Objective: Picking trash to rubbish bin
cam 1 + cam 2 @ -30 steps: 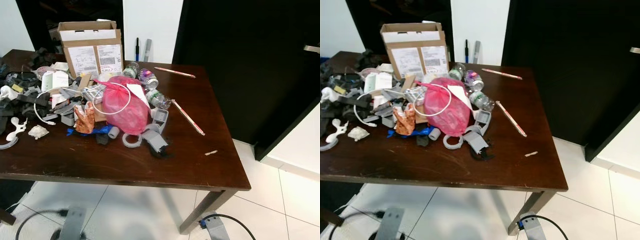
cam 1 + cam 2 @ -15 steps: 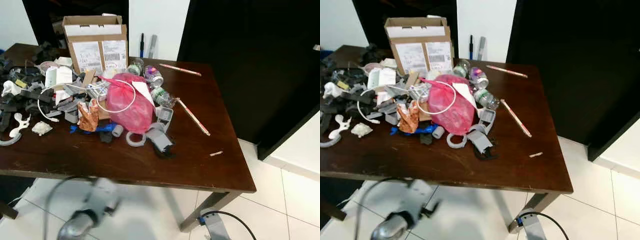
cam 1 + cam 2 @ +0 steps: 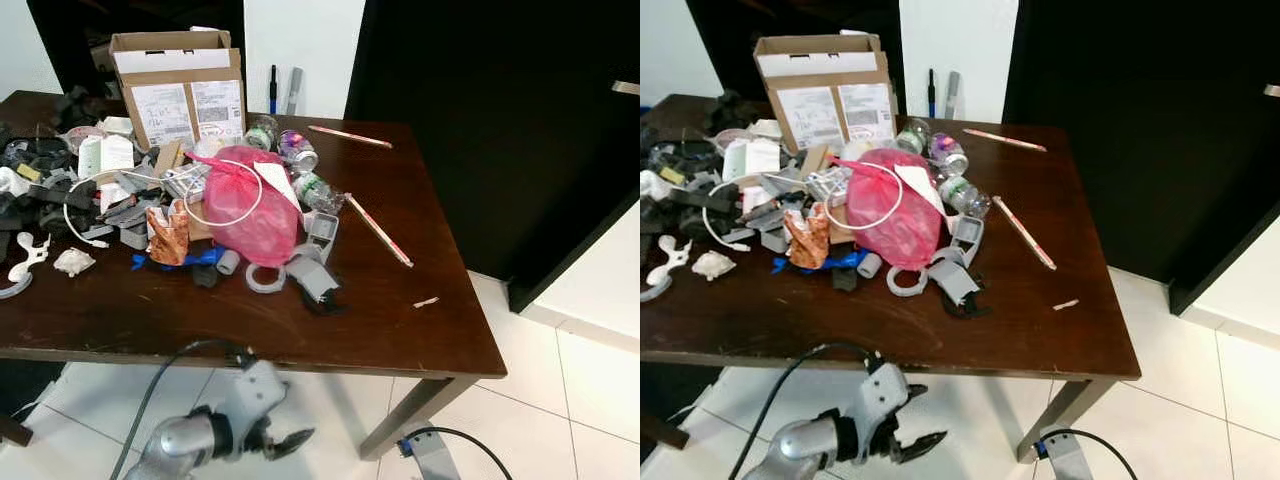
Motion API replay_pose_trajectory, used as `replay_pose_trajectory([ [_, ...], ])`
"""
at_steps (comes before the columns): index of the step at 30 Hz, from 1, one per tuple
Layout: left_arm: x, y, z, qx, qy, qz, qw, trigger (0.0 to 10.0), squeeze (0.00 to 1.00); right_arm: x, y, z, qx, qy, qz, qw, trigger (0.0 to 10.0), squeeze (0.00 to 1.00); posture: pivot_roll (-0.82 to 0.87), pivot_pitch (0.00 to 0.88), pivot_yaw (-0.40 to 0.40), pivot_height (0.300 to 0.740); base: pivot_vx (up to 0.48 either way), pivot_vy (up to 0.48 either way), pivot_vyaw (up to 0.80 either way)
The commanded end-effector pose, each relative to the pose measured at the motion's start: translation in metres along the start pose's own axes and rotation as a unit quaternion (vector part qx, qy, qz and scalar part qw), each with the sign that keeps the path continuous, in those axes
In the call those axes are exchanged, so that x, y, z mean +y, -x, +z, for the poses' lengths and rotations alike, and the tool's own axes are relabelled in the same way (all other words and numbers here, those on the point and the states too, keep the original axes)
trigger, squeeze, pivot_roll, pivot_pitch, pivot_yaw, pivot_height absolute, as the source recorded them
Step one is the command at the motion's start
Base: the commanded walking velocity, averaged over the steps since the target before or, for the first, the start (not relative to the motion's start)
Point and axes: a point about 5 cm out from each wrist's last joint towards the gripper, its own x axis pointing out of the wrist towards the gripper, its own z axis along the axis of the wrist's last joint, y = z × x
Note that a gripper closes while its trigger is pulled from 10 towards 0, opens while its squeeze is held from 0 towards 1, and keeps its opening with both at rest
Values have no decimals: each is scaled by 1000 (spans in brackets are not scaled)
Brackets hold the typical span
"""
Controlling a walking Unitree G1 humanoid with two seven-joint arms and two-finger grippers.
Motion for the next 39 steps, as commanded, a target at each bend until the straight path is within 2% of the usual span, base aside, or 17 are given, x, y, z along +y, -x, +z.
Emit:
replay_pose_trajectory([
  [1,13,0,31,-53,-23,12,998,10000,0,0,1,-10,14,-5,-2,1000,10000,0,185,78,-70,740,0,0,0],
  [2,13,0,31,-53,-23,12,998,10000,0,0,1,-10,14,-5,-2,1000,10000,0,185,78,-70,740,0,0,0],
  [4,24,-3,60,-102,-38,40,993,10000,0,1,1,-11,15,-4,-2,1000,10000,0,187,77,-70,740,0,0,0],
  [6,30,-4,72,-125,-42,58,990,10000,43,1,1,-11,15,-3,-1,1000,10000,0,188,78,-70,740,0,0,0],
  [7,37,-5,85,-146,-46,86,984,10000,1000,1,1,-11,15,-3,-1,1000,10000,0,189,77,-71,740,0,0,0],
  [14,62,-6,108,-167,-66,185,966,10000,1000,2,0,-10,14,0,0,1000,10000,0,191,78,-77,740,0,0,0],
  [18,78,-5,102,-128,-66,257,956,10000,1000,2,0,-10,14,2,1,1000,10000,0,191,82,-79,740,0,0,0],
  [22,96,-2,94,-70,-60,354,931,10000,1000,3,0,-12,16,4,3,1000,10000,0,187,89,-75,740,0,0,0],
  [25,101,1,91,-57,-53,384,920,10000,1000,4,0,-12,17,4,3,1000,10000,0,185,90,-75,740,0,0,0],
  [27,101,1,91,-57,-53,384,920,10000,1000,4,0,-12,17,4,3,1000,10000,0,185,90,-75,740,0,0,0],
  [28,104,2,88,-48,-50,397,915,10000,55,4,0,-13,17,5,3,1000,10000,0,182,90,-76,740,0,0,0],
  [29,104,2,88,-48,-50,397,915,10000,55,4,0,-13,17,5,3,1000,10000,0,182,90,-76,740,0,0,0],
  [30,107,3,86,-40,-45,416,907,10000,0,4,1,-14,18,5,4,1000,10000,0,179,92,-75,740,0,0,0],
  [33,111,5,81,-22,-49,438,897,10000,0,5,1,-15,20,7,4,1000,10000,0,174,93,-75,740,0,0,0],
  [37,115,10,80,5,-82,458,885,10000,0,5,1,-17,22,8,5,1000,10000,0,173,90,-73,740,0,0,0],
  [38,118,14,81,21,-105,478,872,10000,0,5,1,-17,22,9,5,1000,10000,0,173,90,-72,740,0,0,0],
  [39,118,14,81,21,-105,478,872,10000,0,5,1,-17,22,9,5,1000,10000,0,173,90,-72,740,0,0,0],
])
